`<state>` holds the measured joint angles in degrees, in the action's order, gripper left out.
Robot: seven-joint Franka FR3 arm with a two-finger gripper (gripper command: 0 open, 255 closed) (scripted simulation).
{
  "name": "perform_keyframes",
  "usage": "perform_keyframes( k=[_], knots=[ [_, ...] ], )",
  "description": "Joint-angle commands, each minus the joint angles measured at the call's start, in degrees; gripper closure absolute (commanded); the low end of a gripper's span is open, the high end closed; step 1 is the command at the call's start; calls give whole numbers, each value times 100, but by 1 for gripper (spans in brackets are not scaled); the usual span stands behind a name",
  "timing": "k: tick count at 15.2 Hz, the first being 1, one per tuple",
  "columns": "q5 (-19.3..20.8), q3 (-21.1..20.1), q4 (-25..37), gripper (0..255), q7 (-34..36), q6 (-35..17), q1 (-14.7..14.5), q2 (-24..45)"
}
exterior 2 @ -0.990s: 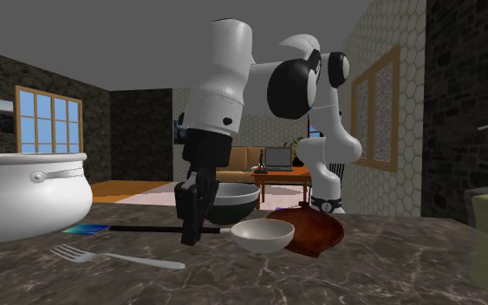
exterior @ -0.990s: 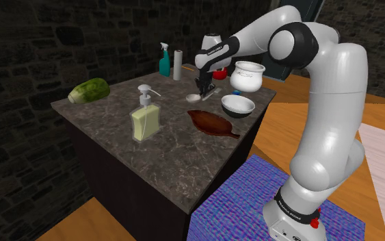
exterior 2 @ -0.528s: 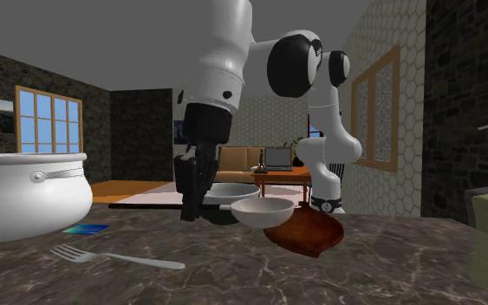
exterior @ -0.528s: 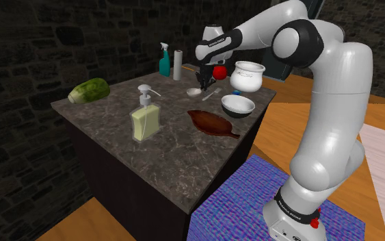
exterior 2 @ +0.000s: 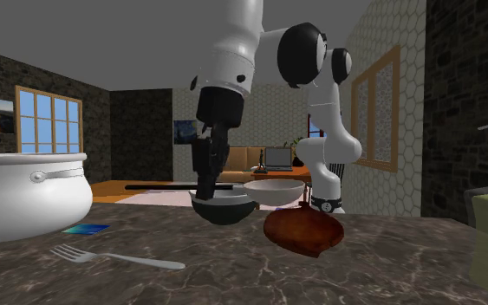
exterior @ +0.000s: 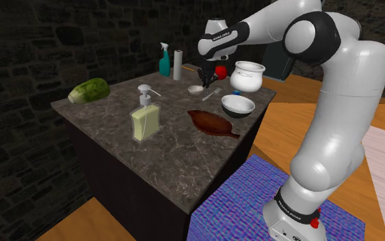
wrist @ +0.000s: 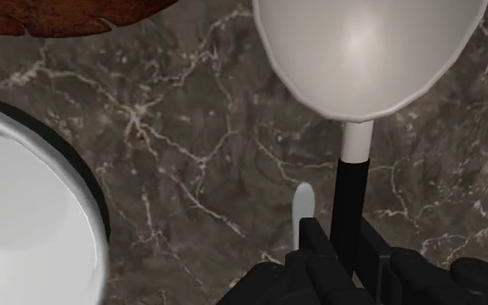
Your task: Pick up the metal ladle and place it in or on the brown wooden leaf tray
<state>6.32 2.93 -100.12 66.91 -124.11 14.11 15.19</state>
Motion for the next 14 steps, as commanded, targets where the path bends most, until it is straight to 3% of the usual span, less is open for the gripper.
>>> perform_keyframes(
  k=[1,14],
  knots=[
    [61,-23,-602,255,135,-148,-74,-442],
    [249,-378,-3689,255,961,-408,-418,-3178]
  ],
)
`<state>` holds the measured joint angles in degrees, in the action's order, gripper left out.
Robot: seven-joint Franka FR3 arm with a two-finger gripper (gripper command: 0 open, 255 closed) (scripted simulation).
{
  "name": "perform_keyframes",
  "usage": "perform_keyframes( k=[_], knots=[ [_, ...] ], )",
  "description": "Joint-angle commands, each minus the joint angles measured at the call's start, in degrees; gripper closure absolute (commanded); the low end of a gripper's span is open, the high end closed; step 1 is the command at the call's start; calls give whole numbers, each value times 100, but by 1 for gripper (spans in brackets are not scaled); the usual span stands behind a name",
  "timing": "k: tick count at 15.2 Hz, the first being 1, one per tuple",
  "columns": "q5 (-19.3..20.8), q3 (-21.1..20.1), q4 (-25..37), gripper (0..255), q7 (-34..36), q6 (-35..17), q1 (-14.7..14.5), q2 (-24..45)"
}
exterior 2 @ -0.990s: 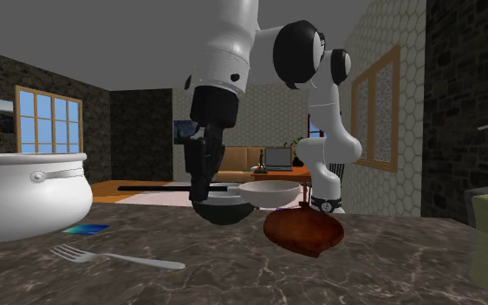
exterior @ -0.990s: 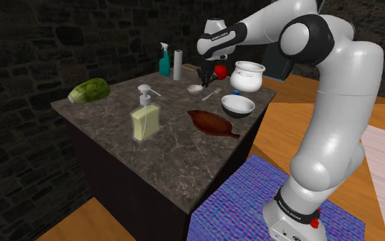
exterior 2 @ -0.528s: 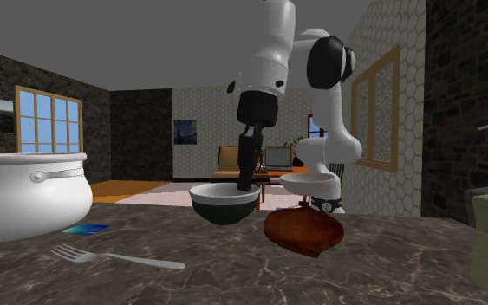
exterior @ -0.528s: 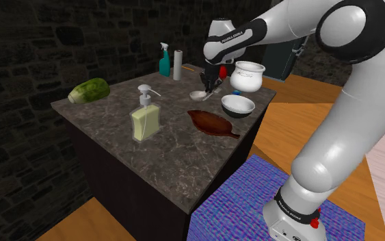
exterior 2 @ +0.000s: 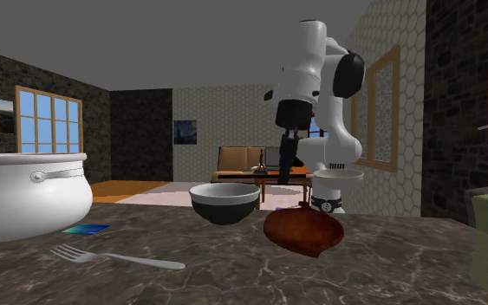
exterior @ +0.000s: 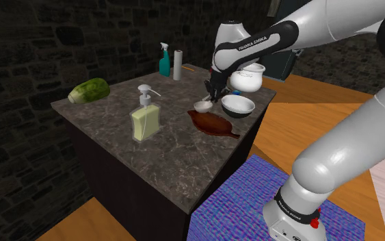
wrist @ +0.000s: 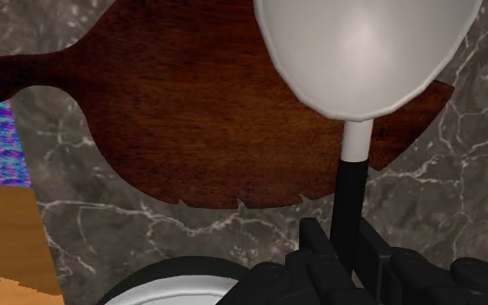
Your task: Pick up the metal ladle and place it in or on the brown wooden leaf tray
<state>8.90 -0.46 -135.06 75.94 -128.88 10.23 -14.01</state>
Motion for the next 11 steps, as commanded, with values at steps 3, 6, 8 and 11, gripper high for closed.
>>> perform_keyframes(
  k=[3,6,8,11],
  knots=[
    [-63,-175,-787,255,245,180,-132,-935],
    [-32,-180,-941,255,287,-73,-120,-835],
    [-9,-184,-1039,255,317,-244,-111,-760],
    [31,-191,-1176,255,366,-504,-95,-635]
  ],
)
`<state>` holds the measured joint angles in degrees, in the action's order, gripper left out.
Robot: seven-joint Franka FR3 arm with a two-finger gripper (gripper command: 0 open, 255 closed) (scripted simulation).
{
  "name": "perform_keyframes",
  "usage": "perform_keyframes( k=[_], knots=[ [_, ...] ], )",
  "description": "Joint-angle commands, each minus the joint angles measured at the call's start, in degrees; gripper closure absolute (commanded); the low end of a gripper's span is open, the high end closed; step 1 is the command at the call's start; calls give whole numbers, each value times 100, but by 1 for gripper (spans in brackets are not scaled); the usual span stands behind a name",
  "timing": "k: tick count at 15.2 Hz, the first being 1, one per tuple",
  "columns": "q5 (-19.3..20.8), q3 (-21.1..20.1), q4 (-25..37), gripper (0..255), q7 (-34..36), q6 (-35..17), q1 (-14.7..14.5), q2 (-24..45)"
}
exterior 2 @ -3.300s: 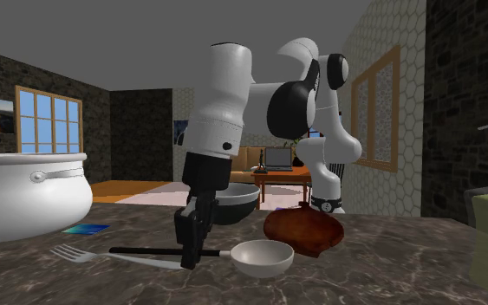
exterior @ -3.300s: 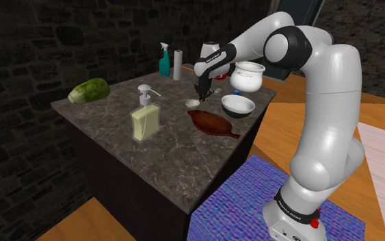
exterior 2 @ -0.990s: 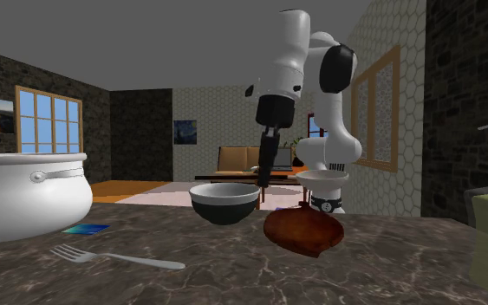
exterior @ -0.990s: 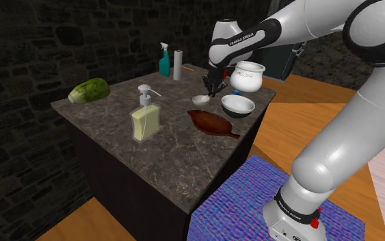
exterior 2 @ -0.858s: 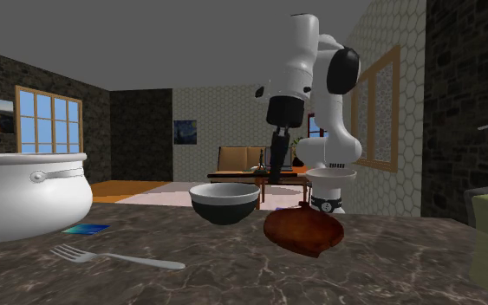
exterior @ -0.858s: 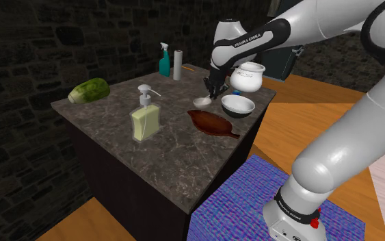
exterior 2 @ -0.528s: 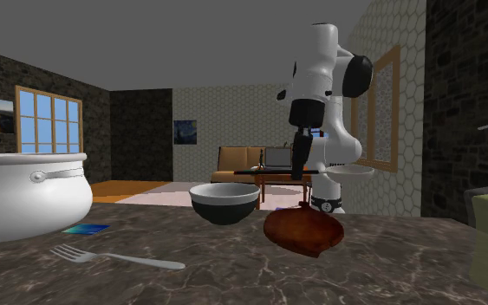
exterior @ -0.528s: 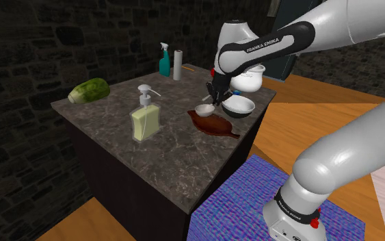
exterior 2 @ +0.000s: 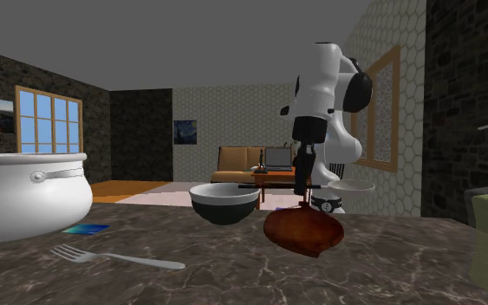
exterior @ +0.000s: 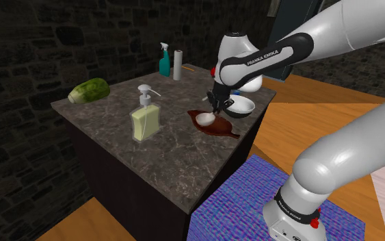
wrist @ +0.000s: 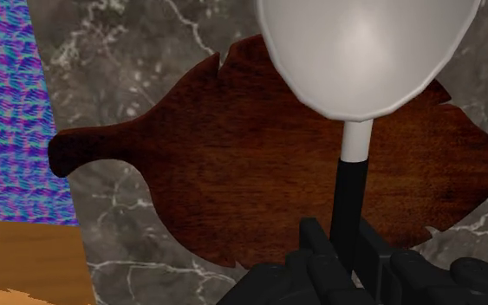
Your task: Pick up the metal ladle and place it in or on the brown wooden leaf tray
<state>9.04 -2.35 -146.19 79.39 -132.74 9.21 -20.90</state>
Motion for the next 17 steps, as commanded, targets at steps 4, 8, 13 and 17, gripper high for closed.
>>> perform_keyframes(
  k=[4,8,13,17],
  knots=[
    [81,-15,-227,255,94,-470,34,244],
    [142,-27,-342,255,161,-754,60,416],
    [140,-31,-342,255,160,-754,64,416],
    [145,-23,-354,0,151,-781,73,430]
  ],
)
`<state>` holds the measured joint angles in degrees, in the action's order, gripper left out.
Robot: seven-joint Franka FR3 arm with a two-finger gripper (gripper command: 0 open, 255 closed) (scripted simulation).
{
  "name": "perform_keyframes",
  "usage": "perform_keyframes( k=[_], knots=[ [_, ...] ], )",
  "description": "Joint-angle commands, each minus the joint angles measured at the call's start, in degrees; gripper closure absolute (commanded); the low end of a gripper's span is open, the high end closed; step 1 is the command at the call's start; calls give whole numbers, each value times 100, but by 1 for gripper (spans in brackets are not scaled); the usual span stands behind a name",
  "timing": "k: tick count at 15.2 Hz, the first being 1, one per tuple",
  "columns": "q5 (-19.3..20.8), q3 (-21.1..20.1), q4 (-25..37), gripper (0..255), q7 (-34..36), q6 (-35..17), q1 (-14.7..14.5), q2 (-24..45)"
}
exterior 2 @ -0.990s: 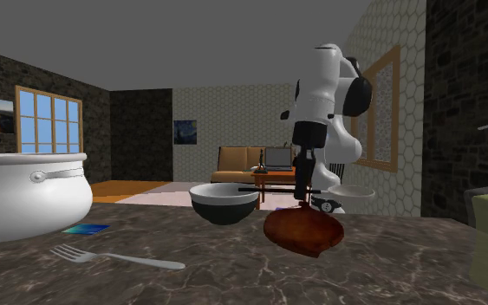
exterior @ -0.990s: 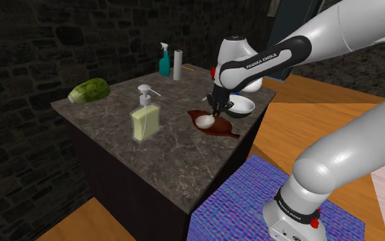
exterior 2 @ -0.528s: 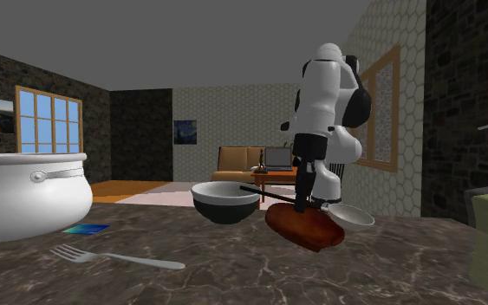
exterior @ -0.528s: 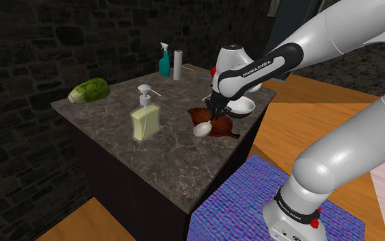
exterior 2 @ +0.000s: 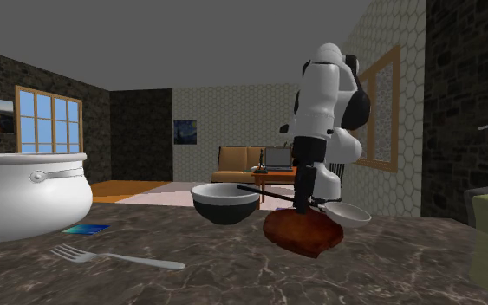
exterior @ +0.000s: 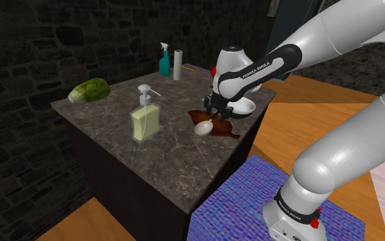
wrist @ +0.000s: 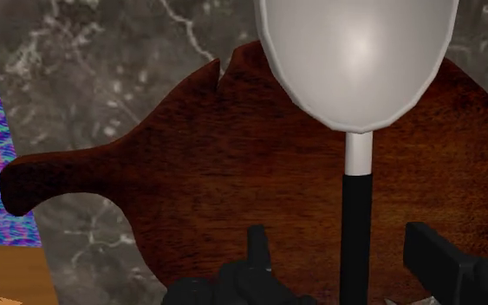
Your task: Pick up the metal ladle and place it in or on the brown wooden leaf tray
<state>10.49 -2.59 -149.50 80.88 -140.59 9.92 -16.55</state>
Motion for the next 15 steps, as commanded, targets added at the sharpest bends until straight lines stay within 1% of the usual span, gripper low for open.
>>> perform_keyframes(
  k=[1,4,8,15],
  knots=[
    [1,7,-2,0,-5,2,5,17],
    [-6,-7,-12,0,11,31,-6,-19],
    [-180,-29,257,0,-95,877,-108,-596],
    [-180,-29,257,0,-95,877,-109,-596]
  ],
)
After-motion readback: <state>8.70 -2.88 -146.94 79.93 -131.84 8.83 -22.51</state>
